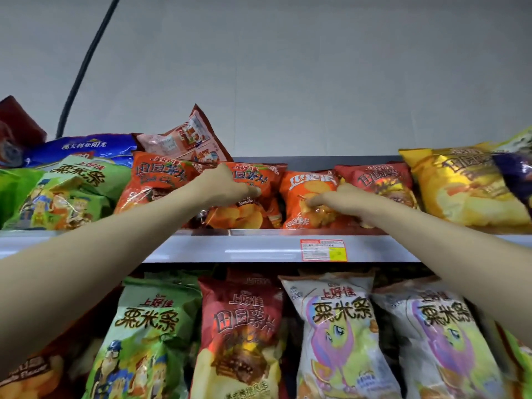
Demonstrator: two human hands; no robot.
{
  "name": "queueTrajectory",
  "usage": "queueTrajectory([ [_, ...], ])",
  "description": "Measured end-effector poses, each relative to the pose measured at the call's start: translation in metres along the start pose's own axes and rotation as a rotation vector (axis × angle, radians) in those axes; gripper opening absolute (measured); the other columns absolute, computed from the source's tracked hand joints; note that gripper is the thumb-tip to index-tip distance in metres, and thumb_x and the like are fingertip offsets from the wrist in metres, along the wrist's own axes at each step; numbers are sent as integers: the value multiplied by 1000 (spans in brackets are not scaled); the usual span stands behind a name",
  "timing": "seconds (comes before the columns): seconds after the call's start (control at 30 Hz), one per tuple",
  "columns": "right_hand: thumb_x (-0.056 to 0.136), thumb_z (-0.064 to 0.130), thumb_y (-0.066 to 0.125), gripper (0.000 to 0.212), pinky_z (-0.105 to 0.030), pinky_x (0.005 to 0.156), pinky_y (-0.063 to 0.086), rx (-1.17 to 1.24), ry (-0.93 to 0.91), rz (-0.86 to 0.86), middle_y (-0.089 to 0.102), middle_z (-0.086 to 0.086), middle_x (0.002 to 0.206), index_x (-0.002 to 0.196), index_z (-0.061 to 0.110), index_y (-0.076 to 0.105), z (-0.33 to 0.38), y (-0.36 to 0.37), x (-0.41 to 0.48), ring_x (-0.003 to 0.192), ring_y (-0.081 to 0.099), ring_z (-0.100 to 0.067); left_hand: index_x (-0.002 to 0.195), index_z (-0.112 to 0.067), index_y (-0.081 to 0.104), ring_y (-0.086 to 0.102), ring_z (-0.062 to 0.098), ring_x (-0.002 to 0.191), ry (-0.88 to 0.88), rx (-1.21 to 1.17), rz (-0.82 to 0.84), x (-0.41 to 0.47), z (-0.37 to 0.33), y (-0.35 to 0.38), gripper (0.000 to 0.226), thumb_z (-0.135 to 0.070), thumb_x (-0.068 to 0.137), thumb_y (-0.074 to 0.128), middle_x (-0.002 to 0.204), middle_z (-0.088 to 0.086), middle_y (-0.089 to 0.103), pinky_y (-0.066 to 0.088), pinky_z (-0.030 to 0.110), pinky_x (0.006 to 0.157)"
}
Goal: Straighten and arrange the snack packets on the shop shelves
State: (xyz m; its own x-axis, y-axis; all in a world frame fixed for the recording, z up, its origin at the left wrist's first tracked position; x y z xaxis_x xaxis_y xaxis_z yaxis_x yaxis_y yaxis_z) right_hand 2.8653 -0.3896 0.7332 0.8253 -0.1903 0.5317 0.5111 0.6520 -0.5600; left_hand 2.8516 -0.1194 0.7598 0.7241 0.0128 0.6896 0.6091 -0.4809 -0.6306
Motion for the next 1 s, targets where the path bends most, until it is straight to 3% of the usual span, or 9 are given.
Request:
queueTrajectory([
  [0.17, 41, 71, 93, 125, -44, 111, 48, 173, -1, 164, 64, -3, 140, 144, 13, 53, -12, 8, 17, 122, 63, -28, 162, -3, 18, 52, 41, 137, -148, -28, 7, 25, -12, 15, 126, -72, 77, 80, 157, 21, 45, 47, 45, 103],
  [0.27, 55, 61, 96, 118, -44, 110, 50, 199, -13, 156, 62, -8, 140, 147, 8, 45, -13, 6, 14, 121, 64, -30, 164, -9, 5, 46, 42, 143, -196, -116, -9, 39, -5, 26, 141, -67, 67, 90, 162, 20, 40, 45, 51, 115],
  [0.37, 43, 64, 99, 116, -43, 102, 56, 214, -11, 181, 69, -8, 128, 133, 7, 54, -17, 6, 15, 109, 71, -29, 163, -11, 8, 51, 42, 138, -182, -124, -70, 45, 3, 38, 142, -62, 62, 94, 156, 19, 46, 48, 53, 113],
  [0.47, 27, 61, 102, 129, -44, 92, 62, 279, -25, 204, 76, -9, 113, 132, 3, 53, -23, 8, 20, 94, 78, -29, 158, -9, 21, 57, 42, 130, -142, -73, -147, 46, 2, 38, 117, -55, 74, 89, 146, 19, 55, 52, 47, 103],
  [0.6, 38, 57, 102, 124, -43, 96, 60, 301, -35, 198, 73, -10, 120, 138, 6, 49, -25, 4, 18, 101, 75, -29, 144, -11, 40, 63, 39, 118, -113, -153, -214, 57, -3, 17, 103, -59, 66, 87, 133, 15, 63, 56, 50, 100],
  [0.73, 10, 61, 101, 151, -44, 94, 61, 307, -27, 207, 74, -10, 119, 141, 6, 48, -28, 4, 20, 99, 76, -30, 142, -10, 47, 68, 32, 110, -76, -339, -226, 68, -14, -20, 112, -66, 53, 89, 125, 11, 65, 61, 43, 93],
  [0.8, 14, 55, 104, 141, -44, 90, 63, 316, -44, 211, 76, -10, 113, 135, 5, 52, -29, 4, 24, 95, 78, -30, 137, -10, 53, 72, 30, 101, -59, -430, -224, 68, -18, -38, 114, -69, 46, 89, 120, 11, 69, 62, 37, 77],
  [0.9, 36, 45, 106, 109, -43, 90, 63, 302, -99, 220, 78, -8, 108, 127, 7, 59, -23, 6, 23, 93, 78, -27, 132, -11, 56, 68, 22, 81, -8, -556, -258, 60, -17, -62, 99, -64, 57, 90, 116, 11, 71, 51, 30, 59],
  [1.0, 54, 39, 102, 81, -37, 82, 61, 250, -185, 191, 76, -2, 108, 120, 18, 60, -6, 15, 20, 95, 75, -20, 143, -14, 47, 62, 17, 75, 23, -641, -329, 45, -11, -81, 96, -56, 67, 90, 123, 11, 69, 46, 28, 56],
])
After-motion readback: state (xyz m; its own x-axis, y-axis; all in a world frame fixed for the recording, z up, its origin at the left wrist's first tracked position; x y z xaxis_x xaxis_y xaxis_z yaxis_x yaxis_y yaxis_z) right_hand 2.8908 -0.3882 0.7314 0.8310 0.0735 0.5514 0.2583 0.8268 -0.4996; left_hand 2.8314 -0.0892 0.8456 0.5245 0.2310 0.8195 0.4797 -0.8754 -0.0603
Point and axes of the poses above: each hand's wrist, its own x-axis towards the middle knuckle, its own y-axis out of the palm, z = x × y, the point moved 3 cm from there along x, towards the middle knuckle
